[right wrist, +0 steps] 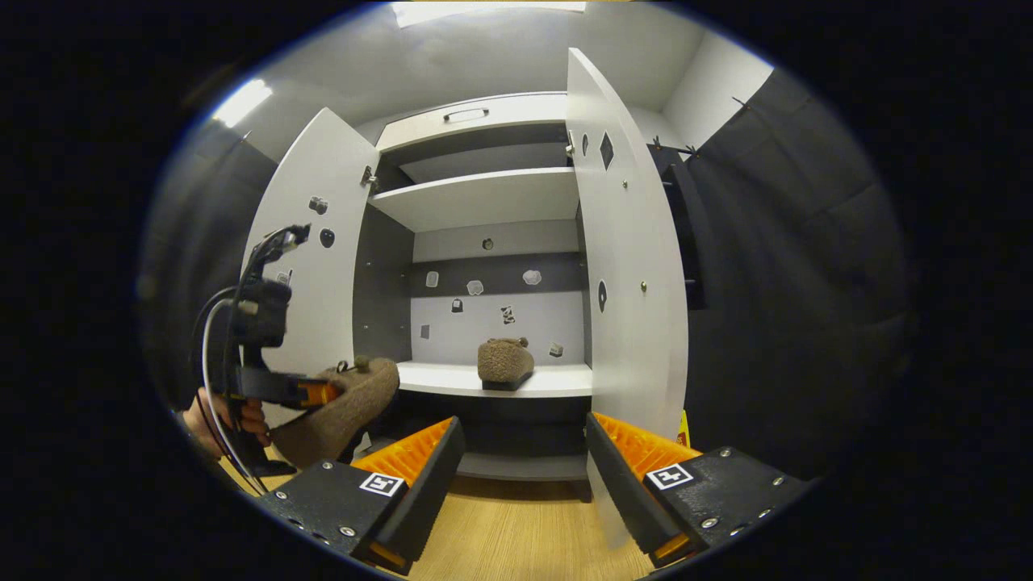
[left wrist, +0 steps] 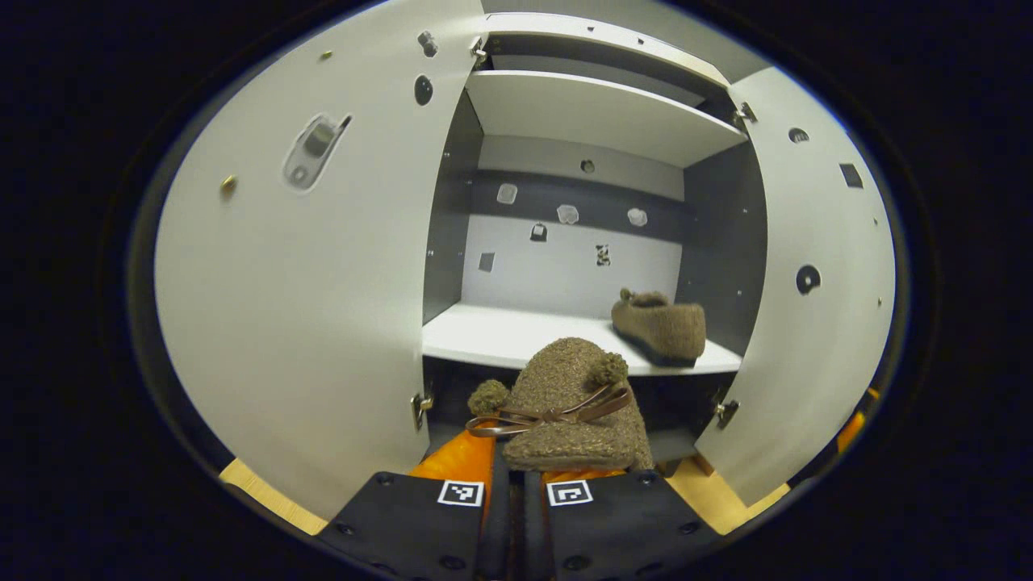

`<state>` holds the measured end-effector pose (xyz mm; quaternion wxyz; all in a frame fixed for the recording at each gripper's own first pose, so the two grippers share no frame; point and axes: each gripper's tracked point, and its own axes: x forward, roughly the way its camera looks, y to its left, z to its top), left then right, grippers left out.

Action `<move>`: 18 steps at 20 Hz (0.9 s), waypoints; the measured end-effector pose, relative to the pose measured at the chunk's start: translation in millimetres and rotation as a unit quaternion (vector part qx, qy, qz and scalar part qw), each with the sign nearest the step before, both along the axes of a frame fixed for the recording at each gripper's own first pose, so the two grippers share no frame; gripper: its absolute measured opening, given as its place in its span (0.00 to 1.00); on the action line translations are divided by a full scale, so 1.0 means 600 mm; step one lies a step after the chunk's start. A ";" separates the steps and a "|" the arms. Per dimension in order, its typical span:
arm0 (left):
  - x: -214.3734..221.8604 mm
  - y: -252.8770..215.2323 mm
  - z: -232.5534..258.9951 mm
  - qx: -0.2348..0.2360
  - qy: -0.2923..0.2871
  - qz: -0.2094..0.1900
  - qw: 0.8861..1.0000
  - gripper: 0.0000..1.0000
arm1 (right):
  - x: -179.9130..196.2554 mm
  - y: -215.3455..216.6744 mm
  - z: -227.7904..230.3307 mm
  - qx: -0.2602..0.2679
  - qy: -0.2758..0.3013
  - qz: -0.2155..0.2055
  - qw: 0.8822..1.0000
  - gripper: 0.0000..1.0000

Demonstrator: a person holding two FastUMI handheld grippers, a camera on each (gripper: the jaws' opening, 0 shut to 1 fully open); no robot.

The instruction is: Grab one shoe with the right hand and put it into the shoe cabinet, grab the other shoe with the left hand and put it into the shoe cabinet; then close the right door with the right hand and the left door with the left hand.

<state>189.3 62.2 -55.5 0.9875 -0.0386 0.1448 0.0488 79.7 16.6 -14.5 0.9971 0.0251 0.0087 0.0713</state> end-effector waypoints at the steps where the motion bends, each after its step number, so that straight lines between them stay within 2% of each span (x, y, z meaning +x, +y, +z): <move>1: 0.029 -0.001 0.016 0.001 -0.009 -0.007 1.000 0.15 | -0.001 -0.005 0.002 -0.001 -0.001 -0.004 1.000 0.94; 3: 0.111 -0.011 0.039 -0.004 -0.004 -0.017 1.000 0.15 | -0.004 -0.016 0.008 -0.004 -0.002 -0.015 1.000 0.93; 5: 0.192 -0.022 0.047 -0.029 0.004 -0.019 0.999 0.15 | -0.011 -0.026 0.017 -0.006 -0.008 -0.026 1.000 0.93; 10: 0.350 -0.016 -0.001 0.002 0.063 -0.008 0.998 0.15 | -0.025 -0.039 0.021 -0.014 -0.011 -0.041 0.999 0.93; 12: 0.386 -0.013 -0.030 -0.002 0.085 -0.001 0.996 0.15 | -0.036 -0.039 0.013 -0.016 -0.009 -0.047 0.999 0.93; 16: 0.415 0.010 -0.081 0.027 0.123 0.009 0.992 0.15 | -0.041 -0.047 0.001 -0.017 -0.005 -0.055 0.998 0.94; 18: 0.415 0.011 -0.100 0.012 0.130 0.010 0.991 0.16 | -0.044 -0.052 -0.004 -0.017 -0.003 -0.060 0.998 0.94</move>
